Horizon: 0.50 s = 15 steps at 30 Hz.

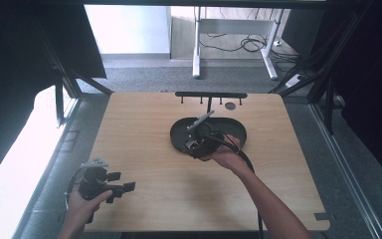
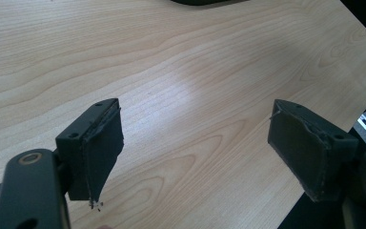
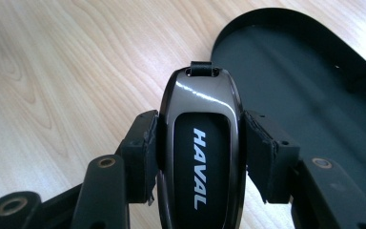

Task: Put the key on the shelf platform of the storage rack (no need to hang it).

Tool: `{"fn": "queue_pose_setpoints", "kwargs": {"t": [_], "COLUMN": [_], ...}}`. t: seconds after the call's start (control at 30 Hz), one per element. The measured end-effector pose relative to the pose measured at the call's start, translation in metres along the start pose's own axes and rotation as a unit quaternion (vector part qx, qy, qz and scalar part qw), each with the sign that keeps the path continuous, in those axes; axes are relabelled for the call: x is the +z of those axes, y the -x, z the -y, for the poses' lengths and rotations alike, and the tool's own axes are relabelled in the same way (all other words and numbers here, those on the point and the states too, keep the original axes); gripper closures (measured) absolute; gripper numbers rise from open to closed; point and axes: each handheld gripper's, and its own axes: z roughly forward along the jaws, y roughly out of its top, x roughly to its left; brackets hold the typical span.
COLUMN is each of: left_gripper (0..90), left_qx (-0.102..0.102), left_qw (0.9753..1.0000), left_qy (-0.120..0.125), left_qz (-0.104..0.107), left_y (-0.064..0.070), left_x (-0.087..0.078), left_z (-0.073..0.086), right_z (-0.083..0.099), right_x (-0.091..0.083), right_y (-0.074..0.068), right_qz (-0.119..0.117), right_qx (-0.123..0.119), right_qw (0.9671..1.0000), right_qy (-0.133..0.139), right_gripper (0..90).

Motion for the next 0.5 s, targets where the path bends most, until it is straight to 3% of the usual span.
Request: {"fn": "queue_pose_setpoints", "kwargs": {"t": [0.5], "left_gripper": [19.6], "left_qx": [0.0], "left_qw": [1.0], "left_qy": [0.001], "left_qz": [0.0], "left_y": [-0.001], "left_x": [-0.001], "left_z": [0.0], "right_z": [-0.005], "right_x": [-0.001], "right_y": [0.022], "right_qz": [0.014], "right_qx": [0.015], "right_qw": [0.9998], "right_qy": [0.004], "right_gripper": [49.4]}}
